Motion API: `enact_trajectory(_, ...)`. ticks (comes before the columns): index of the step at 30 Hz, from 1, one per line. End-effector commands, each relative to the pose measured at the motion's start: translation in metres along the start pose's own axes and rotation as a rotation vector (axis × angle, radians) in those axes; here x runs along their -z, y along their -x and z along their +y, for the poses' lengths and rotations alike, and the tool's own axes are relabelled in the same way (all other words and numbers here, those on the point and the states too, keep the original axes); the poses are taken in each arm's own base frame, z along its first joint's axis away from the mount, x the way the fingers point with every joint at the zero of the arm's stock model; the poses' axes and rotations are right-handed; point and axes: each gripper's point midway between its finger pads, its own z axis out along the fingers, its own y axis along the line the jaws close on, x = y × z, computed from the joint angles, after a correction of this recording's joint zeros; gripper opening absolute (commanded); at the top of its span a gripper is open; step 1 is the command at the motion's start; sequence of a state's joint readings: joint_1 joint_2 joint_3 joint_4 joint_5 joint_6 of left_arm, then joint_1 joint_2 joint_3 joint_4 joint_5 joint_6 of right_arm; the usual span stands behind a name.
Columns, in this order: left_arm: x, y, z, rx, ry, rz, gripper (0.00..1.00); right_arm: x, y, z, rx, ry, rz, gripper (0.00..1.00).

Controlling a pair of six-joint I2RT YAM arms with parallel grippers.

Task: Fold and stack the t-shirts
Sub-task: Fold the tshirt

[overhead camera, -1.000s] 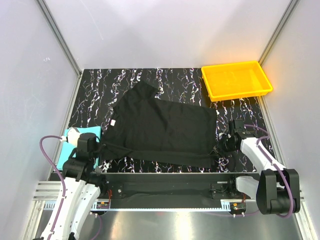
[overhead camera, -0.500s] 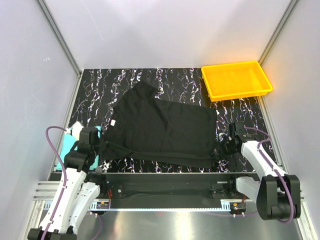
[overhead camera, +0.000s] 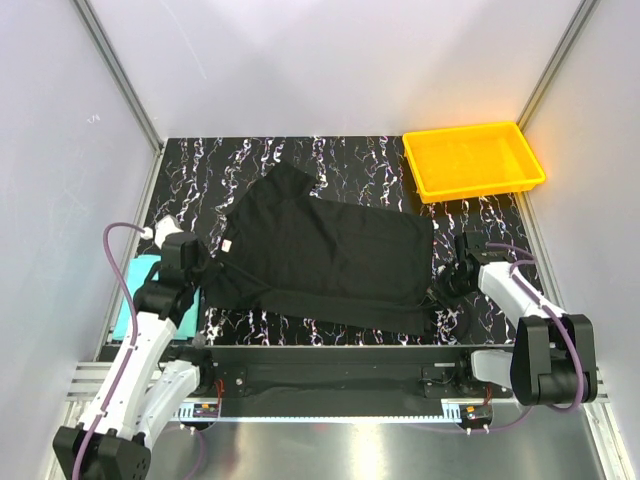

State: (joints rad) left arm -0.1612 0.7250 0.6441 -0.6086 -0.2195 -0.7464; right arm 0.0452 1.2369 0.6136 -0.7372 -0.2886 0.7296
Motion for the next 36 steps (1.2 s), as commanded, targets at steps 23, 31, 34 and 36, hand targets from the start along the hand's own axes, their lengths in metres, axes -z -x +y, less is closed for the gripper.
enact_trajectory(23,-0.048,0.007,-0.059,-0.072,-0.1,0.117,0.0,0.003,0.039,0.006,0.072,-0.081,-0.104,0.01)
enact_trajectory(31,-0.056,0.014,-0.062,-0.113,-0.092,0.106,0.0,0.0,0.044,0.004,0.077,-0.104,-0.1,0.03)
enact_trajectory(34,-0.06,0.015,-0.067,-0.132,-0.101,0.116,0.0,-0.001,0.046,0.004,0.076,-0.109,-0.099,0.03)
enact_trajectory(36,-0.063,0.016,-0.068,-0.139,-0.099,0.119,0.0,-0.001,0.047,0.003,0.076,-0.115,-0.102,0.03)
